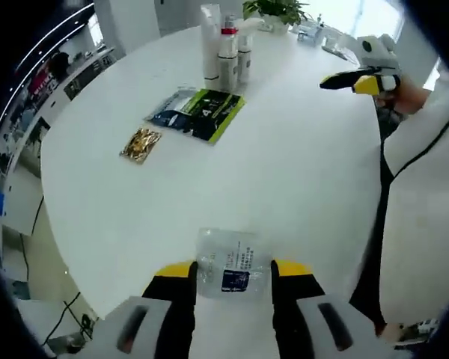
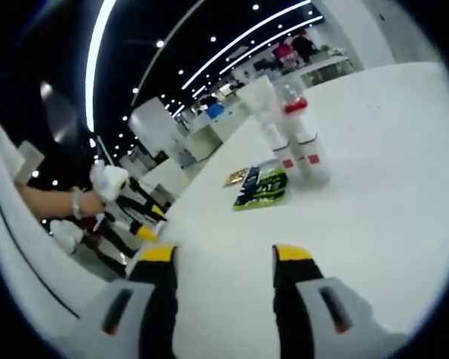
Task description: Arrange the skincare products in the storage area until every visible bottle or jar stands upright without overlapping.
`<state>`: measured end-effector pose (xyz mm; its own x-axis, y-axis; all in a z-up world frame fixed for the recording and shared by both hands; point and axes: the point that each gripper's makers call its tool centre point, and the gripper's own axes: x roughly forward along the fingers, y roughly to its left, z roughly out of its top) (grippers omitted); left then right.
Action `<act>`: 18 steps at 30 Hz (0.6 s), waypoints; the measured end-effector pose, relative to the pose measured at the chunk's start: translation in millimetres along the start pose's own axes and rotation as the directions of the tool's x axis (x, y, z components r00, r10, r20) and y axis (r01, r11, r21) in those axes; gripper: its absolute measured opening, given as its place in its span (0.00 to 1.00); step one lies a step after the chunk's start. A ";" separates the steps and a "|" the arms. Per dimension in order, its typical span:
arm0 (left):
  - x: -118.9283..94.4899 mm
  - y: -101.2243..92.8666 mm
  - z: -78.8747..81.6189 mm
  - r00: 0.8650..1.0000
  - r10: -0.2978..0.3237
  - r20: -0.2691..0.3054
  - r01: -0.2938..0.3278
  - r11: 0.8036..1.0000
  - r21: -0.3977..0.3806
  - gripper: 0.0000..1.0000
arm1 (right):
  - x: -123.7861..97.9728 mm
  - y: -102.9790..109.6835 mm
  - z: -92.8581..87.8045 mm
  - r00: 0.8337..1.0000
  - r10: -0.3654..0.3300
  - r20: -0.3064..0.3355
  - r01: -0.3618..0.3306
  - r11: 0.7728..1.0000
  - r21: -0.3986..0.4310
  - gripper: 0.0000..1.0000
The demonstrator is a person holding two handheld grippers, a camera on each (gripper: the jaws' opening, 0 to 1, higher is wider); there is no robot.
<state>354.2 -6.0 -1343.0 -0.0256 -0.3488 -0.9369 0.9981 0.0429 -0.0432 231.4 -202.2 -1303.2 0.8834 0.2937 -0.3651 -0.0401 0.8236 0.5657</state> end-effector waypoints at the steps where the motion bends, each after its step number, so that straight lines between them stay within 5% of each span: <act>1: -0.1 -6.1 6.0 1.000 -0.004 0.010 0.004 1.000 0.010 0.40 | -0.6 2.0 0.4 1.000 0.006 -0.001 -0.006 1.000 -0.002 0.49; 7: -4.7 -56.9 45.2 0.996 -0.040 0.079 0.033 0.996 0.088 0.40 | -9.6 21.2 3.7 0.998 0.059 0.007 -0.059 0.998 0.019 0.48; 13: -4.9 -90.7 57.4 0.995 -0.053 0.085 0.039 0.985 0.168 0.40 | -15.0 36.6 -5.1 0.995 0.100 -0.011 -0.099 0.994 0.034 0.46; 18: -4.3 -101.0 60.3 0.996 -0.040 0.086 0.023 0.980 0.199 0.40 | -14.4 47.1 -8.9 0.990 0.137 -0.028 -0.136 0.989 0.052 0.44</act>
<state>256.9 -65.2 -1313.7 -0.0609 -0.4290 -0.9012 0.9884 -0.1519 0.0055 212.6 -163.3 -1277.9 0.8562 0.4173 -0.3045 -0.1354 0.7501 0.6473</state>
